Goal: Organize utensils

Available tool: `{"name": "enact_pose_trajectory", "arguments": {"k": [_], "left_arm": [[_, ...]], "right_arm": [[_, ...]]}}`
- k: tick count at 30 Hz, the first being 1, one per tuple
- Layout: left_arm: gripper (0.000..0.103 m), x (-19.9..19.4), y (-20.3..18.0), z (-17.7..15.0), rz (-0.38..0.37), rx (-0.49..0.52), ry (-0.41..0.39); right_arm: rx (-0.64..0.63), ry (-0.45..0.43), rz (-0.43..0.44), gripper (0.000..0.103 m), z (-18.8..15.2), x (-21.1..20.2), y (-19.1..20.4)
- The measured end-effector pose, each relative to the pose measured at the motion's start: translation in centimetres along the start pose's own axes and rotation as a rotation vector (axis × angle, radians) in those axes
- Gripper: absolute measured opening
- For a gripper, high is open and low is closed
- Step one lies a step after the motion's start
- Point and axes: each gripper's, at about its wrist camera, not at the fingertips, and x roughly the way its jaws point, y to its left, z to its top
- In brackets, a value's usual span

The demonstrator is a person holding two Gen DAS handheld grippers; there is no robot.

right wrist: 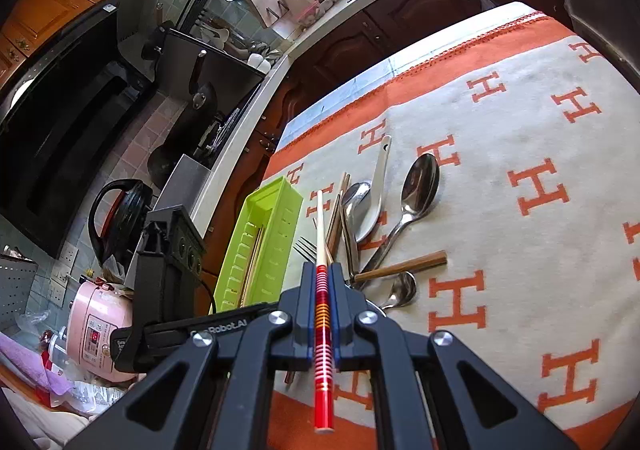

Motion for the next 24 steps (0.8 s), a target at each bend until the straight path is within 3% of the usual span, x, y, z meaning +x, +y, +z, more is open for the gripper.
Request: {"name": "enact_pose_trajectory", "arguments": {"k": [2, 4, 13, 24], "left_arm": [[0.013, 0.8, -0.2, -0.1, 0.016, 0.004, 0.009], [0.008, 1.3, -0.2, -0.2, 0.023, 0.008, 0.01], [0.006, 1.7, -0.5, -0.3, 0.023, 0.026, -0.027], [0.004, -4.6, -2.1, -1.3, 0.056, 0.16, -0.11]], "right_arm": [[0.005, -0.004, 0.001, 0.005, 0.0, -0.1, -0.2], [0.011, -0.007, 0.002, 0.005, 0.0, -0.2, -0.4], [0.003, -0.017, -0.009, 0.005, -0.2, -0.3, -0.4], [-0.127, -0.081, -0.077, 0.005, -0.3, -0.9, 2.8]]}}
